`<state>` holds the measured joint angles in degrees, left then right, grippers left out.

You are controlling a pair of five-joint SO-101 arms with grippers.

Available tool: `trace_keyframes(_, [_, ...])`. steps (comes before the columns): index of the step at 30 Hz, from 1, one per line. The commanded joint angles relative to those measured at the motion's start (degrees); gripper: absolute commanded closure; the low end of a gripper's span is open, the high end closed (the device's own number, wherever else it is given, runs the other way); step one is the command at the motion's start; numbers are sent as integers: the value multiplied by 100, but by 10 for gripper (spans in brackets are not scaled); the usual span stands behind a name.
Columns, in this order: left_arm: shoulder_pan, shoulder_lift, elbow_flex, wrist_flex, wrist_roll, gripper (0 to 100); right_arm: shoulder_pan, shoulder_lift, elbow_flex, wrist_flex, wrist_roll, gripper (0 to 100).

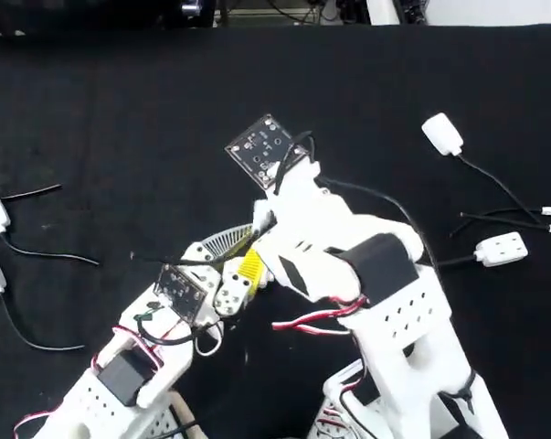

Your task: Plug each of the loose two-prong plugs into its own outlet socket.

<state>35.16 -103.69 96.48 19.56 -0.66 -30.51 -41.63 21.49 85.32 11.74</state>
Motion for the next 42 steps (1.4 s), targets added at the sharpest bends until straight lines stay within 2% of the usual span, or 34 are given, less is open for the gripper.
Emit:
trace_keyframes(1, [127, -44, 92, 53, -26, 970, 53, -4, -4, -123, -26, 987])
trace_keyframes(6, [330, -44, 92, 62, -44, 970, 193, -31, 180, -536, -26, 987])
trace_keyframes(17, [-347, -53, 92, 53, -35, 970, 501, -40, 207, -695, -18, 983])
trace_keyframes(22, [-1235, -62, 92, 70, -18, 970, 501, 4, 286, -835, -35, 980])
trace_keyframes(27, [-2730, -62, 92, 290, 220, 970, 501, 13, 646, -1301, -721, 822])
trace_keyframes(34, [-4523, -62, 92, 1204, 1301, 970, 475, 330, 1130, -2277, -791, 871])
trace_keyframes(37, [-4875, -62, 92, 1451, 1415, 970, 466, 963, 1015, -2541, -791, 871])
trace_keyframes(42, [-4884, -62, 92, 1890, 1741, 970, 448, 2404, 347, -2769, -738, 871])
